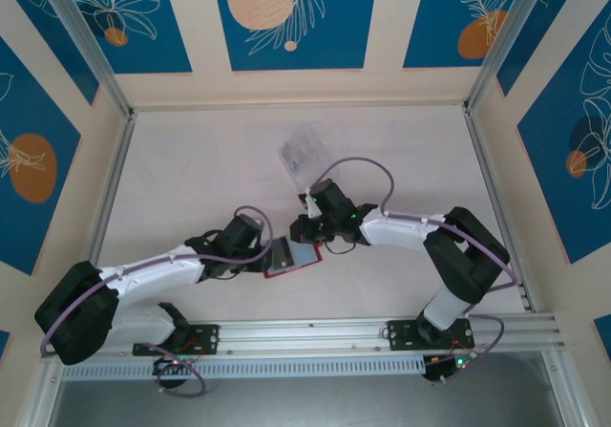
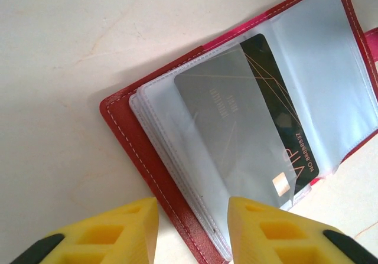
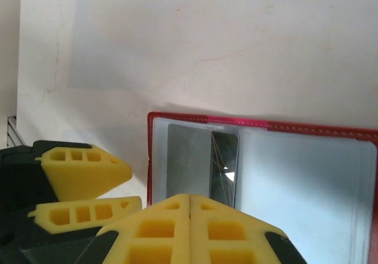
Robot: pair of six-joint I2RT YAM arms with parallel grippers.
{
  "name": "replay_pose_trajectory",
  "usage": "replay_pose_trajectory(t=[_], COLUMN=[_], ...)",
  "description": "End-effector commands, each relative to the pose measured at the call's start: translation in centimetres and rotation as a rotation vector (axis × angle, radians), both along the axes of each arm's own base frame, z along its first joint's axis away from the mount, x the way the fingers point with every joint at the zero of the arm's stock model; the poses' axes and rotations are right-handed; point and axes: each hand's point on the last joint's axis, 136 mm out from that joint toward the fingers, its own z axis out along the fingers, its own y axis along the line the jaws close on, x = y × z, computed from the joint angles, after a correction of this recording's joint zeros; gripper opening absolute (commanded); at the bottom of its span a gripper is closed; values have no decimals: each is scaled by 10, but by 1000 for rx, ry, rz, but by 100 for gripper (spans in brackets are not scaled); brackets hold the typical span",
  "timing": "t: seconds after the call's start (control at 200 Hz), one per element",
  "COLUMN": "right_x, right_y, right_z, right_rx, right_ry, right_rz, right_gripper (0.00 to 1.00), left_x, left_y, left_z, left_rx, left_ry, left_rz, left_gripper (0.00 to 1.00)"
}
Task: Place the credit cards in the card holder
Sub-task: Insert the credit card into the card slot.
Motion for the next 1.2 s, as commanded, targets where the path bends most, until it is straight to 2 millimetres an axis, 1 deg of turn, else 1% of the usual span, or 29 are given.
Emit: replay_pose_trajectory(t=[0.0, 0.1, 0.28, 0.515, 0.64, 0.855, 1.07, 1.195], right_x=[-9, -8, -11, -15, -17, -20, -19, -18], right_y=[-2, -3, -6, 0, 4, 11, 17, 23], right_z=[-17, -24, -36, -43, -47, -43, -32, -32], right_rx=[-70, -104, -168, -190, -198, -176, -119, -90], right_ry=[55, 67, 74, 88, 98, 100, 99, 108], right_rz=[44, 44, 51, 73, 87, 104, 103, 109], right_gripper=[3, 0, 0, 0, 0, 0, 0, 0], left_x=[1, 2, 3, 5, 3, -1, -1, -1], left_y=[4, 9, 10, 8, 11, 16, 15, 15], left_z=[2, -2, -12, -24, -31, -38, -39, -38], left_rx=[10, 21, 30, 53, 73, 83, 81, 78], left_ry=[13, 21, 38, 57, 66, 76, 76, 75], left_rz=[-3, 6, 4, -10, -9, -2, -5, -4], left_gripper=[31, 25, 24, 23, 23, 23, 22, 23])
